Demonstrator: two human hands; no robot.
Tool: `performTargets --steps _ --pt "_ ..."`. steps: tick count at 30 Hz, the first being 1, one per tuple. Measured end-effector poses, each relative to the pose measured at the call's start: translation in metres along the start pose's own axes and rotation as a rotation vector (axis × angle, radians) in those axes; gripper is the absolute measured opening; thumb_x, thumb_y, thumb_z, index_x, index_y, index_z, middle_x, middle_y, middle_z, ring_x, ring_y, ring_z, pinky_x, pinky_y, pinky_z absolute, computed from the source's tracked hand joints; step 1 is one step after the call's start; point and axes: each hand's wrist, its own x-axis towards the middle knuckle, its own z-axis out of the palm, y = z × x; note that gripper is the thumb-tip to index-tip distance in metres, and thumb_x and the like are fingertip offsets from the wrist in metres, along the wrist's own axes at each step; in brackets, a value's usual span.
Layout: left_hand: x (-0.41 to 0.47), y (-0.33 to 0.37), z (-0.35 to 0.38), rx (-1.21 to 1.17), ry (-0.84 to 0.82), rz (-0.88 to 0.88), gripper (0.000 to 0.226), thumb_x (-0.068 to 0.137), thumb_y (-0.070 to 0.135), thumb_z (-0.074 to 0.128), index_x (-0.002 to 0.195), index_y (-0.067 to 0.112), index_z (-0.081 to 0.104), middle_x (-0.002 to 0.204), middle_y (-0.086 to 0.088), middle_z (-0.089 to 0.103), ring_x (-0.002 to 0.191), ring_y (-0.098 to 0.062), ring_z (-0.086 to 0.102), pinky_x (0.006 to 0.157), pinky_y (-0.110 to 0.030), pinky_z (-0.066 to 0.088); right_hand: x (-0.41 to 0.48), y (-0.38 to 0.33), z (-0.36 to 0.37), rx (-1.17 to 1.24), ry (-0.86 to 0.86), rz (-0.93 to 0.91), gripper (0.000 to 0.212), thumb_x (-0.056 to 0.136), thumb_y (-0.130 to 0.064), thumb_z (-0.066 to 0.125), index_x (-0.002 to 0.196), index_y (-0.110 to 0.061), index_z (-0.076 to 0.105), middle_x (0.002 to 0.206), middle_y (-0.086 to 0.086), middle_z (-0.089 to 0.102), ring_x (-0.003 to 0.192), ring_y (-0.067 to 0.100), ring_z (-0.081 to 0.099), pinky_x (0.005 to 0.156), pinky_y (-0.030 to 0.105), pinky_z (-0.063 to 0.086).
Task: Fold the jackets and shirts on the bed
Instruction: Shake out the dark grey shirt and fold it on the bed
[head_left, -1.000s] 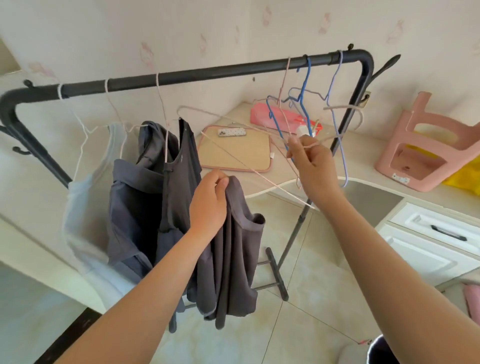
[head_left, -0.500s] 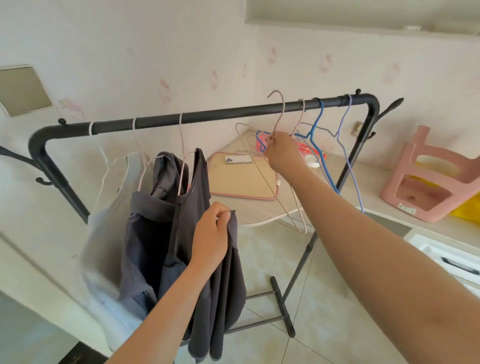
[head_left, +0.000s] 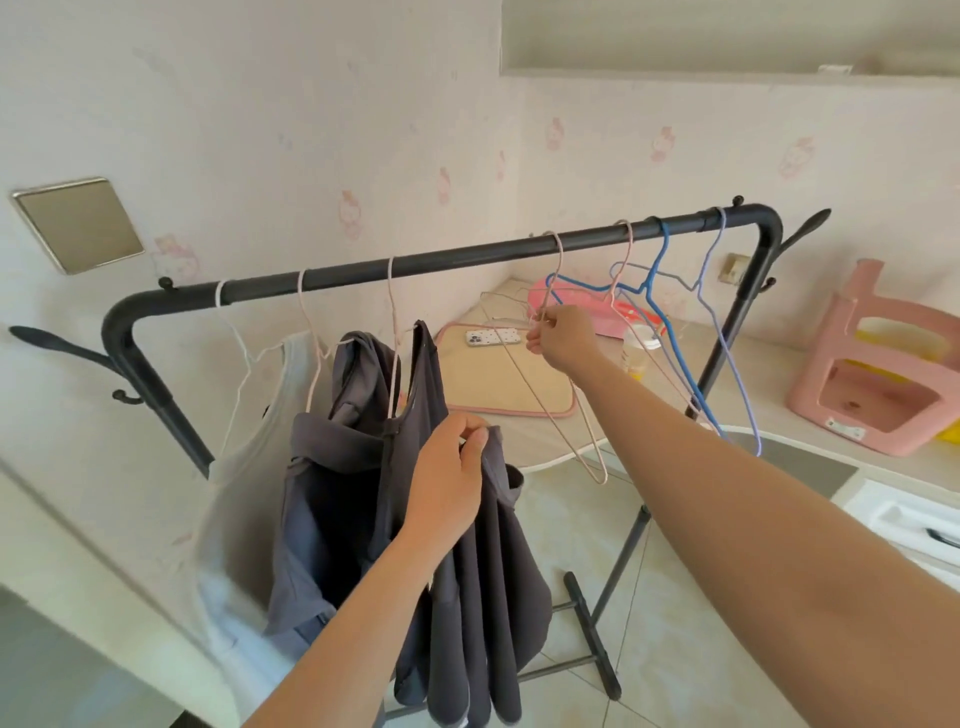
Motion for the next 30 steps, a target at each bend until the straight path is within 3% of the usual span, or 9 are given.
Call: performTargets --steps 2,4,6,10,14,19,23,28,30 --pt "0.0 0.0 0.002 0.005 -0.025 0.027 0.019 0.101 0.017 0.043 0.087 0.026 0.052 0.078 0.011 0.053 0.072 0.003 0.049 0.066 -0.008 0.037 -0.017 0.002 -0.003 -0.087 0.088 -0.051 0.021 0.091 -0.005 0.045 0.099 -0.012 0.064 0.096 0.014 0.065 0.097 0.028 0.061 0.094 0.043 0.047" --pt "0.0 0.002 0.004 0.014 -0.061 0.058 0.021 0.101 0.016 0.043 0.085 0.027 0.051 0.076 0.012 0.052 0.071 0.005 0.049 0.066 -0.008 0.037 -0.038 0.007 -0.009 -0.102 0.139 -0.094 0.036 0.093 -0.006 0.05 0.128 -0.007 0.056 0.12 0.013 0.062 0.113 0.025 0.057 0.099 0.033 0.041" --pt "-0.002 0.005 0.007 0.029 -0.121 0.09 0.02 0.101 0.015 0.043 0.086 0.024 0.052 0.076 0.014 0.052 0.07 0.008 0.049 0.066 -0.008 0.038 -0.064 0.013 -0.014 -0.079 0.166 -0.133 0.049 0.088 0.0 0.053 0.136 -0.006 0.047 0.123 0.011 0.059 0.112 0.022 0.056 0.098 0.029 0.041" --pt "-0.006 0.008 0.022 0.063 -0.363 0.183 0.017 0.101 0.014 0.044 0.089 0.019 0.055 0.084 0.01 0.057 0.076 0.004 0.05 0.068 -0.009 0.038 -0.12 0.047 -0.027 0.015 0.287 -0.188 0.047 0.082 0.012 0.048 0.125 -0.007 0.056 0.121 0.007 0.057 0.109 0.017 0.056 0.092 0.019 0.045" --pt "-0.01 0.012 0.046 0.048 -0.555 0.235 0.015 0.099 0.017 0.048 0.089 0.024 0.057 0.083 0.019 0.056 0.084 0.005 0.054 0.073 -0.009 0.037 -0.176 0.084 -0.041 0.046 0.388 -0.161 0.042 0.083 0.012 0.046 0.117 -0.01 0.057 0.112 -0.001 0.06 0.096 0.006 0.06 0.08 0.013 0.049" --pt "-0.036 0.023 0.083 0.054 -0.824 0.35 0.022 0.099 0.019 0.049 0.081 0.032 0.053 0.082 0.014 0.057 0.082 0.004 0.054 0.072 -0.006 0.036 -0.252 0.172 -0.061 -0.031 0.494 0.107 0.029 0.089 0.003 0.049 0.109 -0.015 0.06 0.1 -0.001 0.064 0.085 0.009 0.061 0.076 0.013 0.047" --pt "-0.059 0.042 0.106 0.076 -0.989 0.437 0.023 0.099 0.019 0.049 0.081 0.033 0.053 0.083 0.011 0.06 0.083 0.001 0.055 0.075 -0.011 0.039 -0.322 0.24 -0.07 -0.123 0.357 0.42 0.032 0.09 0.001 0.045 0.113 -0.016 0.059 0.104 -0.001 0.065 0.089 0.015 0.063 0.084 0.032 0.053" --pt "-0.086 0.079 0.138 0.067 -1.104 0.531 0.02 0.098 0.02 0.05 0.083 0.032 0.056 0.085 0.008 0.062 0.086 -0.008 0.059 0.082 -0.026 0.045 -0.398 0.285 -0.077 -0.143 0.135 0.586 0.061 0.082 0.014 0.042 0.132 -0.021 0.05 0.13 0.002 0.054 0.115 0.021 0.055 0.098 0.032 0.047" --pt "-0.107 0.098 0.154 0.041 -1.139 0.564 0.02 0.098 0.019 0.051 0.084 0.031 0.057 0.082 0.009 0.061 0.081 -0.006 0.057 0.078 -0.024 0.044 -0.432 0.292 -0.086 -0.159 0.085 0.575 0.06 0.083 0.012 0.045 0.133 -0.019 0.053 0.133 0.001 0.054 0.12 0.018 0.051 0.103 0.028 0.041"
